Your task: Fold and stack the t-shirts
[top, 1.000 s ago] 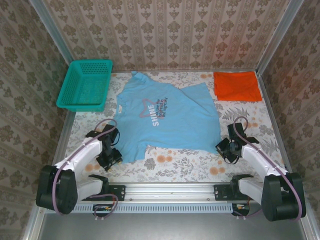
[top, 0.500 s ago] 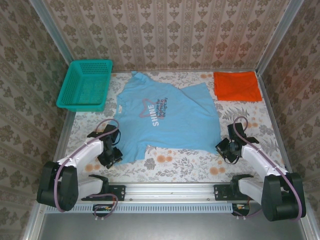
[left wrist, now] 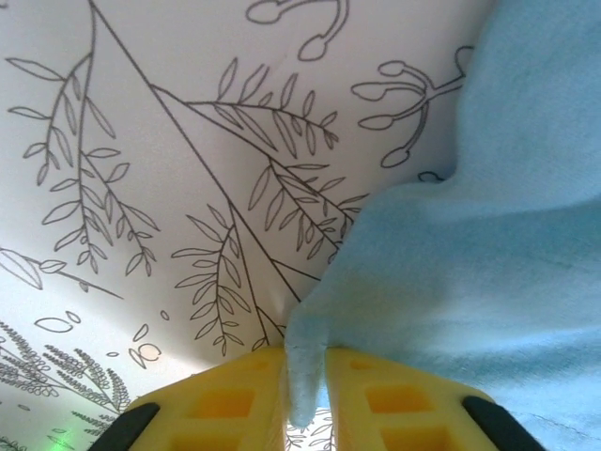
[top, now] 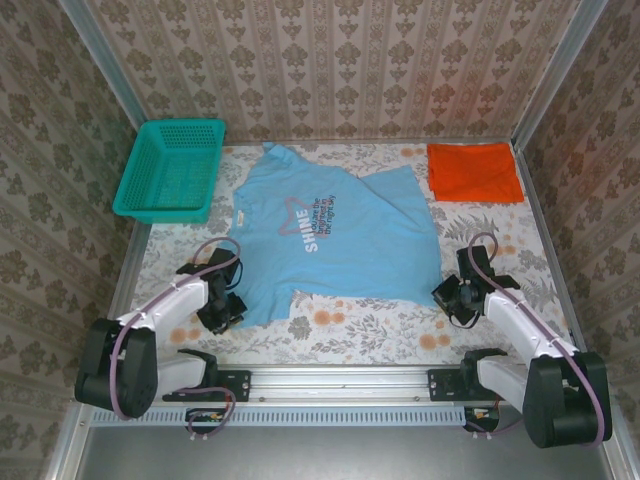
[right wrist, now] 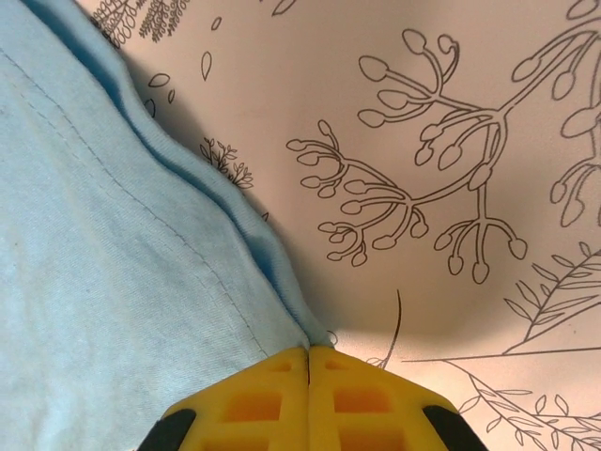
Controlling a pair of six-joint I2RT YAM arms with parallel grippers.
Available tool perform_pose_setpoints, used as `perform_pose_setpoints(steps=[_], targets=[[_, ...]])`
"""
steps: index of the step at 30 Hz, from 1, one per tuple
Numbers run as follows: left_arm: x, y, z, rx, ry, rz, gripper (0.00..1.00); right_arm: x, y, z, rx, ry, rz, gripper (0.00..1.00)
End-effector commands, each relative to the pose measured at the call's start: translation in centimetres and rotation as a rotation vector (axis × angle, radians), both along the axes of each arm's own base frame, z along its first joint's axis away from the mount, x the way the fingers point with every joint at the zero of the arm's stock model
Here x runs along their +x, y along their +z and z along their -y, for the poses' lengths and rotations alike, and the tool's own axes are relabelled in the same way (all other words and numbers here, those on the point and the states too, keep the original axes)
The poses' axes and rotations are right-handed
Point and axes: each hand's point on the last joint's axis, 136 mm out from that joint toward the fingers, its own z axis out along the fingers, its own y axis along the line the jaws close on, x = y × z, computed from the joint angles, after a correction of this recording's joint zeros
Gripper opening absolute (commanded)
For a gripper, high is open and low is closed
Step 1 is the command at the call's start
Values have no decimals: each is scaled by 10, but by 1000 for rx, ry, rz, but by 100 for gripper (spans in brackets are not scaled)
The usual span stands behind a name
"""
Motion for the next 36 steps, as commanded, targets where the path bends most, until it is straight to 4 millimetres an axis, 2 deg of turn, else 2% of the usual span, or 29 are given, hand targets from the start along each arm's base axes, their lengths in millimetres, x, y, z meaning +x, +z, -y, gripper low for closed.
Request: perform_pose_setpoints(steps=[1, 2, 3, 9, 11, 14, 16, 20, 27, 29, 32, 36], targets=[[-8, -10, -9, 46, 2, -21, 8, -4, 6, 3, -15, 12, -10, 0], [-8, -7, -9, 48, -1, -25, 2, -3, 10, 4, -24, 20, -6, 0], [-9, -4, -9, 54, -4, -28, 0, -2, 13, 4, -30, 29, -2, 0], [-18, 36, -3, 87, -77, -65, 0, -4, 32, 9, -80, 99, -23, 0], [-23, 50, 3, 82, -102, -75, 0, -14, 29, 8, -76, 106, -52, 0], [-25, 75, -3, 120, -142, -93, 0, -33, 24, 5, -59, 94, -102, 0], [-35, 86, 5, 93, -195, -141, 0, -44, 21, 4, -53, 92, -124, 0], [-62, 96, 11, 58, -220, -192, 0, -59, 13, -1, -37, 116, -170, 0], [-108, 103, -4, 80, -235, -290, 0, -73, 13, -9, -55, 176, -248, 0], [-114, 108, -5, 69, -240, -280, 0, -76, 15, -12, -63, 189, -253, 0], [-114, 115, -6, 66, -228, -262, 0, -75, 20, -12, -80, 191, -237, 0], [-85, 131, -1, 85, -256, -194, 0, -51, 38, -9, -127, 217, -191, 0]])
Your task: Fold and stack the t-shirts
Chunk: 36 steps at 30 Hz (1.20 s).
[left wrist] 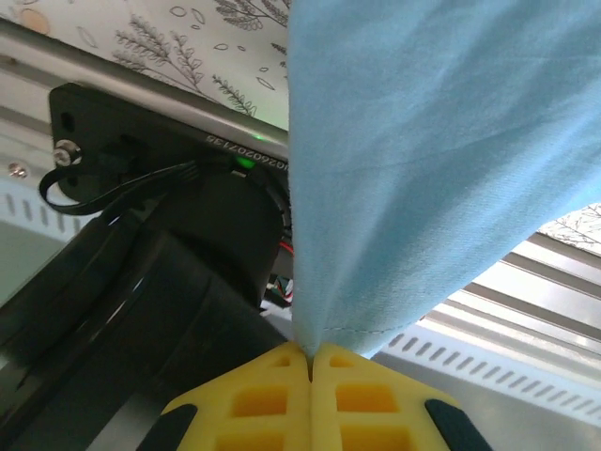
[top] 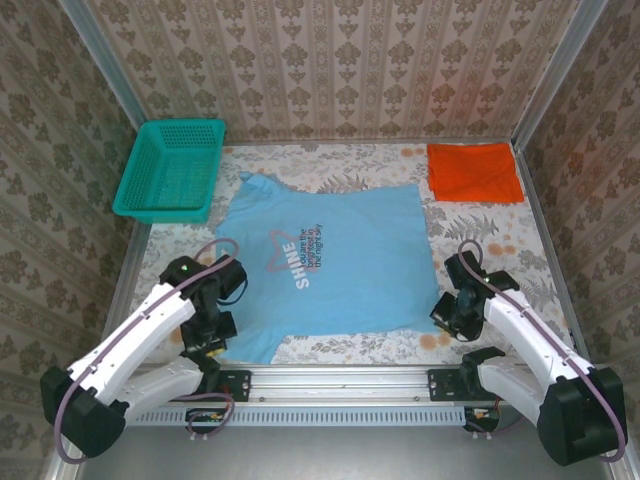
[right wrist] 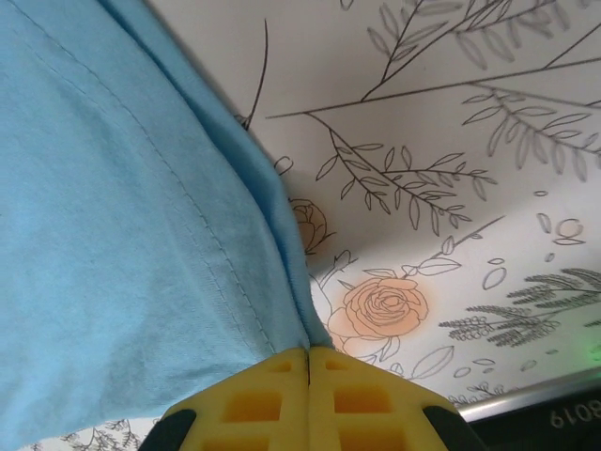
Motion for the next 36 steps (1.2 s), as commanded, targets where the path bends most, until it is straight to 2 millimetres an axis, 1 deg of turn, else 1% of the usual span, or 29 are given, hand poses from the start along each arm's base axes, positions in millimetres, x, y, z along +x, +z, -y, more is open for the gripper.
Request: perform_pose_setpoints(steps=[1, 5, 8, 10, 13, 14, 18, 19, 21, 24, 27, 29, 30, 33, 34, 35, 36], targets=[[23, 21, 2, 13, -11, 47, 0, 24, 22, 5, -50, 8, 48, 0], [67, 42, 15, -20, -19, 141, 0, 59, 35, -2, -46, 33, 88, 0], [101, 48, 28, -67, -13, 193, 0, 83, 36, -8, -36, 37, 103, 0], [124, 48, 40, -115, -6, 219, 0, 100, 36, -9, -34, 35, 114, 0], [160, 44, 49, -147, 6, 244, 0, 124, 34, -7, -28, 24, 117, 0], [173, 43, 51, -153, 5, 245, 0, 131, 27, -6, -31, 22, 92, 0], [213, 36, 47, -143, 20, 266, 0, 154, 18, 6, -47, 14, 69, 0], [224, 31, 46, -148, 34, 260, 0, 159, 15, 9, -49, 13, 58, 0], [239, 23, 43, -151, 61, 249, 0, 167, 10, 13, -58, 17, 44, 0], [260, 13, 45, -166, 78, 236, 0, 175, 2, 17, -69, 16, 22, 0], [278, 0, 44, -167, 99, 212, 0, 180, -9, 20, -58, -2, -5, 0], [290, -7, 43, -179, 127, 207, 0, 181, -13, 23, -54, -13, -21, 0], [295, -9, 43, -189, 139, 206, 2, 181, -13, 23, -50, -17, -19, 0], [314, -5, 42, -209, 156, 241, 1, 182, -10, 27, -47, -36, -9, 0], [318, -3, 40, -201, 160, 248, 1, 182, -10, 28, -38, -42, -4, 3], [323, -1, 38, -190, 161, 253, 3, 182, -10, 28, -32, -49, -4, 13], [326, 1, 37, -185, 166, 255, 9, 180, -10, 29, -31, -51, -10, 17]])
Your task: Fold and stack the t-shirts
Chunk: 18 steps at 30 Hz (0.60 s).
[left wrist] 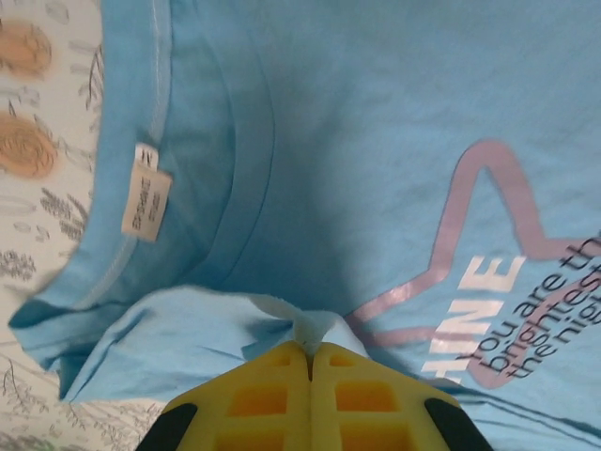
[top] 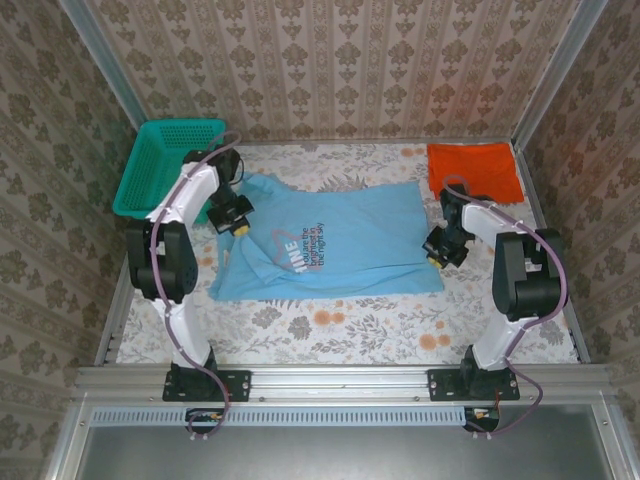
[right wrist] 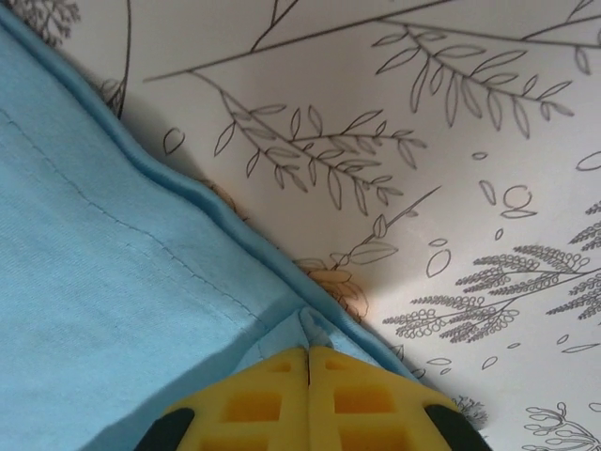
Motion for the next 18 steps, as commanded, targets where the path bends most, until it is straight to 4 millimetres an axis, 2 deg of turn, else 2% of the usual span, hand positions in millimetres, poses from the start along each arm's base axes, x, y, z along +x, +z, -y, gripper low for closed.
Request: perform_pose_setpoints(steps=[1, 2, 4, 7, 8, 10, 12, 15, 18], targets=[[17, 15, -5, -3, 1, 43, 14, 2, 6, 5, 5, -15, 9, 17], [19, 18, -8, 5, 4, 52, 20, 1, 7, 8, 7, -25, 15, 23], [21, 26, -17, 21, 16, 75, 41, -1, 13, 13, 17, -52, 35, 38], [15, 42, -29, 63, 27, 106, 53, -2, 30, 19, 18, -69, 109, 57], [10, 47, -32, 72, 30, 116, 54, -3, 36, 18, 20, -67, 141, 60], [-4, 52, -27, 57, 18, 147, 52, -4, 47, 8, 68, -53, 229, 57], [-22, 51, -13, 10, -14, 164, 45, -11, 53, -6, 115, -28, 290, 51], [-57, 33, 16, -53, -93, 137, 39, -26, 63, -20, 129, 33, 368, 44], [-86, 5, 40, -88, -154, 81, 33, -38, 55, -36, 195, 49, 394, 34]])
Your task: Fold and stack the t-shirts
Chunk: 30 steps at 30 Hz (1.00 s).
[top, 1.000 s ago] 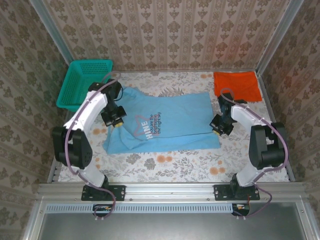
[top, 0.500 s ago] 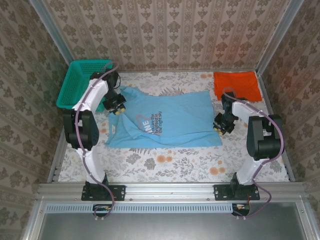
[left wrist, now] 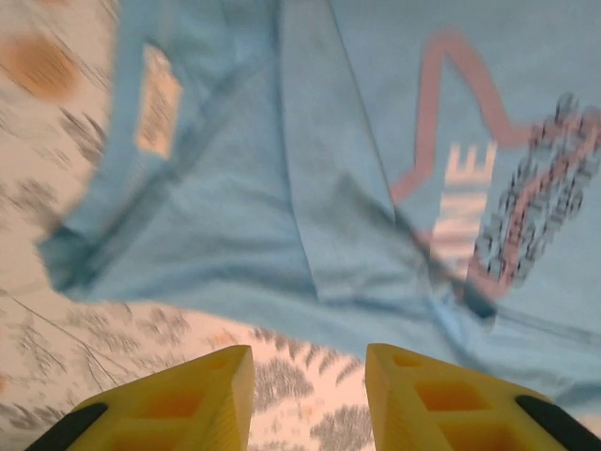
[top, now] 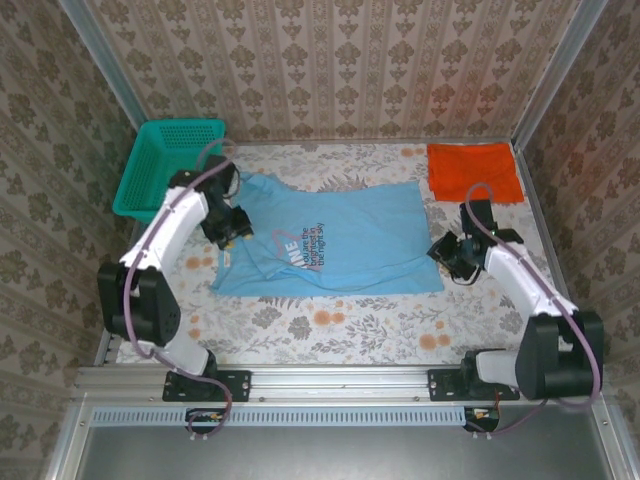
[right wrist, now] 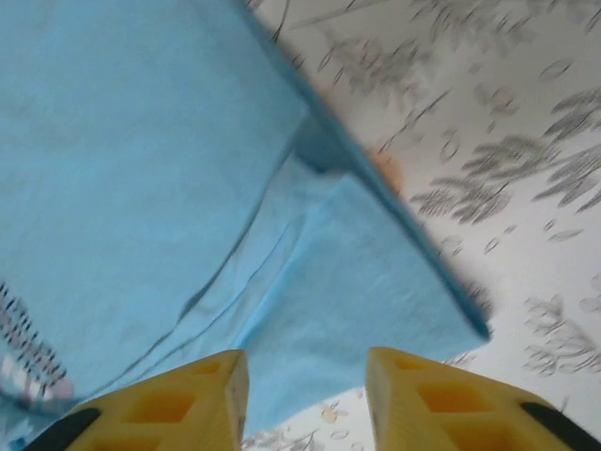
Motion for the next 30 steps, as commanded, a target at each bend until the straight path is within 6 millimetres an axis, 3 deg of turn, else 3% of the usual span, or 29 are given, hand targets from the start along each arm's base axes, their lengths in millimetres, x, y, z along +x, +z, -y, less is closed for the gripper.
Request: perform_pose_setpoints(steps=[1, 4, 8, 13, 17, 23, 26, 30], targets=[[-21, -35, 26, -51, -54, -59, 32, -4, -11, -22, 91, 46, 31, 29], [-34, -67, 19, -8, -41, -86, 30, -11, -32, -32, 100, 70, -38, 20], [-37, -99, -5, 79, -22, -99, 27, -9, -55, -40, 98, 101, -108, 16], [-54, -125, -40, 203, 44, -183, 26, -33, -85, -15, -24, 12, -291, 16], [-75, -132, -63, 241, 164, -232, 29, -42, -89, -6, -37, -42, -322, 17], [-96, -138, -83, 254, 266, -284, 31, -52, -91, 4, 9, -180, -358, 30], [-107, -138, -90, 264, 303, -309, 33, -57, -92, 7, 35, -222, -367, 45], [-114, -135, -92, 207, 358, -281, 38, -57, -85, 11, 46, -223, -352, 57]])
